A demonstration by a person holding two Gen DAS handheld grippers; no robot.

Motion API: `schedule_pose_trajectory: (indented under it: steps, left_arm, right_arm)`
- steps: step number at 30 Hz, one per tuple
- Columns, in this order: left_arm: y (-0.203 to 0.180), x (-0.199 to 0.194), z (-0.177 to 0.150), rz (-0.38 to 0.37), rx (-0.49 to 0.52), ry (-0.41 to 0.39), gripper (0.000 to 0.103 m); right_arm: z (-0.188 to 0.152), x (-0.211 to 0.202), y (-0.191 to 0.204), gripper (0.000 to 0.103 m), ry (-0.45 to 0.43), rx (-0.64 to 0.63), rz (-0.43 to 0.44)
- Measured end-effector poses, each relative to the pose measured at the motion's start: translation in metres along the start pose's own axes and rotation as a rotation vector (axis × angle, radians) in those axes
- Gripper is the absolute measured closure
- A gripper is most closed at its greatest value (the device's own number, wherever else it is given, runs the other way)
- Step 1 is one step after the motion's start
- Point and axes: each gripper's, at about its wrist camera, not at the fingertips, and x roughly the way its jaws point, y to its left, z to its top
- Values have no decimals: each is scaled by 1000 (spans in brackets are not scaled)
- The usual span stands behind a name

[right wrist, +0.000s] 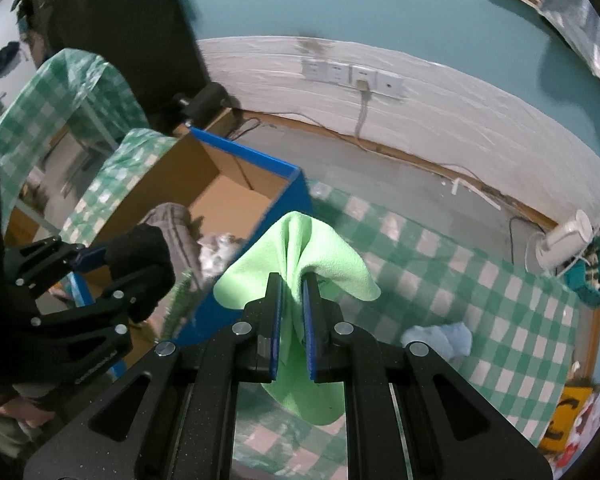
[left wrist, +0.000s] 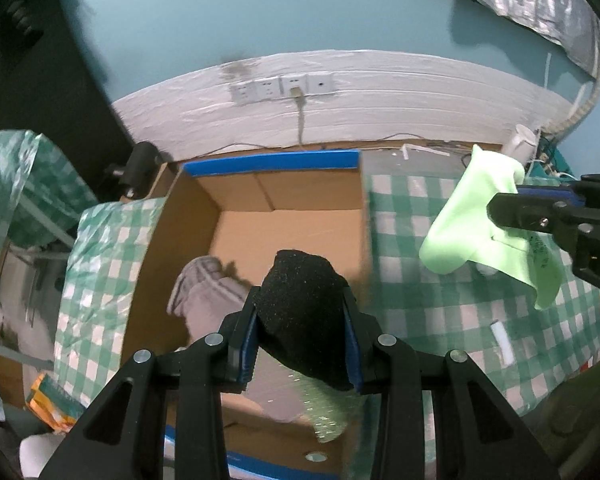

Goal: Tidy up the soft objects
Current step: 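Lift the green cloth and black sock and carry them over the box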

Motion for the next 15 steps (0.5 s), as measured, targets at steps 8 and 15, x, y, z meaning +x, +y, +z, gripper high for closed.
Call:
schedule_pose_trajectory:
  steps: [8,15]
  left_arm:
    - [38,6,-10,40,-71,16,67]
    - [65,11,-24,75,-113,37,67]
  right_arm:
    - [20,15,41,93,14,-63,28]
    - [30,33,73,93,44,-108,45]
